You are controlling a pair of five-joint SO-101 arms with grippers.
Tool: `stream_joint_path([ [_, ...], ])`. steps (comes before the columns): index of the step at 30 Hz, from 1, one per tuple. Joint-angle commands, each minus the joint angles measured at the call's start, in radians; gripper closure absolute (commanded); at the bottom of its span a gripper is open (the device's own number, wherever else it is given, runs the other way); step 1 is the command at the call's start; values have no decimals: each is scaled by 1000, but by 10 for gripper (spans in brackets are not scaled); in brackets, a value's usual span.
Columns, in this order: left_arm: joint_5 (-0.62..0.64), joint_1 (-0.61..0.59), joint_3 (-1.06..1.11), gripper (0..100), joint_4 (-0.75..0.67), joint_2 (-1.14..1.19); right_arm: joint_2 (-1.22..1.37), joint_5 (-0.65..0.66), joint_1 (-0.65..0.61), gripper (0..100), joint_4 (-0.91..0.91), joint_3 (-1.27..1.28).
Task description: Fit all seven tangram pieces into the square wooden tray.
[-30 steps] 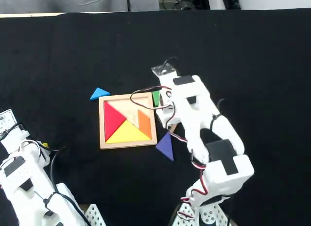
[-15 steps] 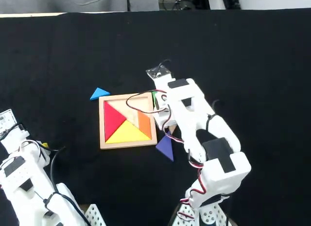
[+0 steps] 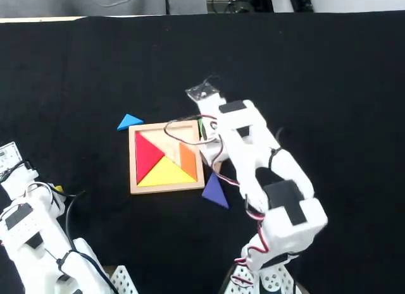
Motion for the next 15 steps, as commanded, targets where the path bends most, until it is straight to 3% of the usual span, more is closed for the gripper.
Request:
stream_joint_path([
  [1,-9,13,-5,758,-15,-17,-148,276,-6,984,38,-127],
  [6,-9,13,-5,758,-15,-17,-196,896,-120,984,48,-143],
  [9,-9,13,-5,758,-15,-17,-174,1166,-213,985,114,-139],
  [11,-9,13,-5,758,-15,-17,-154,1272,-261,985,141,-148],
  [15,-9,13,-5,758,-15,-17,-102,1326,-285,988,146,-203],
])
